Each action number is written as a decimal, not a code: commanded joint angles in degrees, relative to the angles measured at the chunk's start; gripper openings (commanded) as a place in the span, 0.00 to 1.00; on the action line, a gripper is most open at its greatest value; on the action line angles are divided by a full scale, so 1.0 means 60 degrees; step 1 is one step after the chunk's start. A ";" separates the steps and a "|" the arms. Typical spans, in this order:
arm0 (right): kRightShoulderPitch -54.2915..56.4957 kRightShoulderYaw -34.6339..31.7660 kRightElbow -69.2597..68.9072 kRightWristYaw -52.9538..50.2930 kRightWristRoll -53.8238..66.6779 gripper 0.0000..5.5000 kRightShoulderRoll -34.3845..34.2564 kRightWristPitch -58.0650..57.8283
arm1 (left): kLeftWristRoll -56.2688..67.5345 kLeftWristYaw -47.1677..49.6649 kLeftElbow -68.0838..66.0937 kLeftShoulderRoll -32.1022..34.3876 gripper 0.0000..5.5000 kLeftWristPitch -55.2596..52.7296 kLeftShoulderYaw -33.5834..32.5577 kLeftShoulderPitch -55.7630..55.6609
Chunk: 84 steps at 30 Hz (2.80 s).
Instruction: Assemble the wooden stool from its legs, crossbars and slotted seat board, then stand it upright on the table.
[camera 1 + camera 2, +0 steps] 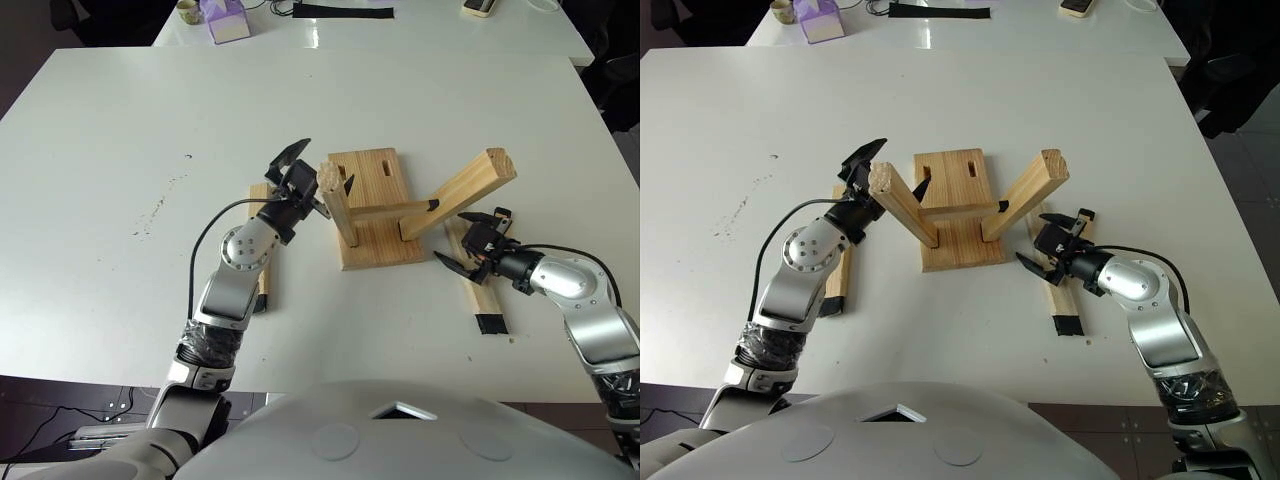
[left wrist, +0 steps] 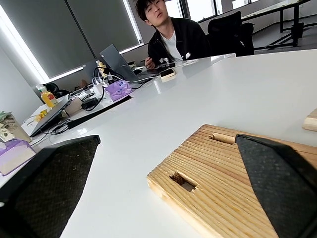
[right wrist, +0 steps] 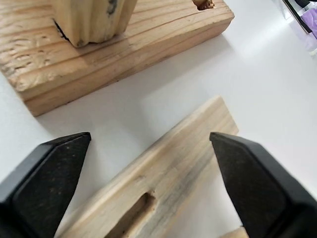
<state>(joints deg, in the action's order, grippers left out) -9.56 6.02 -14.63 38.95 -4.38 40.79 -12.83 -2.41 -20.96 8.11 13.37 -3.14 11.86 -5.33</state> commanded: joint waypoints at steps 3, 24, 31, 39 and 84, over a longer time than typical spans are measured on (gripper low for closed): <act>-0.0316 0.0109 0.0662 -0.0239 -0.0180 0.81 -0.0103 -0.0072 | -0.0092 -0.0107 -0.0023 0.0076 0.92 -0.0115 0.0107 0.0070; 0.0280 -0.0253 0.1534 -0.1164 -0.0475 0.81 0.0073 0.0504 | 0.0107 -0.0662 0.0556 0.0159 0.92 -0.0446 0.0527 0.0010; 0.0203 -0.0743 -0.1028 -0.0044 0.0881 0.81 0.0262 -0.0668 | 0.0841 -0.1803 0.1854 0.0812 0.92 -0.1240 0.0498 -0.0001; -0.0223 -0.1003 -0.1983 0.0664 0.0998 0.81 0.0928 -0.1340 | 0.1858 -0.2413 0.3125 0.1118 0.92 -0.2923 0.0939 0.0508; -0.2053 0.0566 -0.3391 0.1721 0.1614 0.81 0.1268 -0.1508 | -0.1523 -0.2325 -0.8466 0.1908 0.92 0.6045 0.1488 -0.2518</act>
<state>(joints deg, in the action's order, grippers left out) -22.93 10.57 -35.38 50.56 5.47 49.24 -20.85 -8.33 -30.72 -42.35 22.42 35.28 18.20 -26.43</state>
